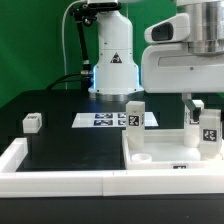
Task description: Assemble square table
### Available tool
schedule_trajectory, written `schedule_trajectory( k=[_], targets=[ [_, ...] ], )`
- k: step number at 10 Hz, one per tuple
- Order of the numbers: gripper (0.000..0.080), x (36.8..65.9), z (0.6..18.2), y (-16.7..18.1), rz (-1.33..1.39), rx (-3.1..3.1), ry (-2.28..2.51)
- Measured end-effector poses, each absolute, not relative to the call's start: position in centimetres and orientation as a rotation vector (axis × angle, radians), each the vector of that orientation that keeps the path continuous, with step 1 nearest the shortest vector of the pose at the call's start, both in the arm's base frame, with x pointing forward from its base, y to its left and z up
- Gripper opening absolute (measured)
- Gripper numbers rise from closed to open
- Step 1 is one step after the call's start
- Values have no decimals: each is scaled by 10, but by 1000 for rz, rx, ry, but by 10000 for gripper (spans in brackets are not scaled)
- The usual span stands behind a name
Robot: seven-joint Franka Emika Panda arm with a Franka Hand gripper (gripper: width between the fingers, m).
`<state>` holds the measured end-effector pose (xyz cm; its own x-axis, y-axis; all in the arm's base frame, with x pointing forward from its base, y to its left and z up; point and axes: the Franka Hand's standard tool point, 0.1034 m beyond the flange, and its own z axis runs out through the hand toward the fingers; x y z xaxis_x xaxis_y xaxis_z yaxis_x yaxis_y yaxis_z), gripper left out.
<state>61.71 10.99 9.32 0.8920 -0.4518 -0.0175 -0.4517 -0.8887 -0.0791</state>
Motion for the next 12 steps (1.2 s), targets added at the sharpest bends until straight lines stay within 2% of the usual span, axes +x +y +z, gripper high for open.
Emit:
schedule_trajectory(
  k=[6, 12],
  targets=[
    [290, 618, 93, 108, 0, -2568, 1670],
    [290, 619, 92, 109, 20, -2339, 1974]
  ],
)
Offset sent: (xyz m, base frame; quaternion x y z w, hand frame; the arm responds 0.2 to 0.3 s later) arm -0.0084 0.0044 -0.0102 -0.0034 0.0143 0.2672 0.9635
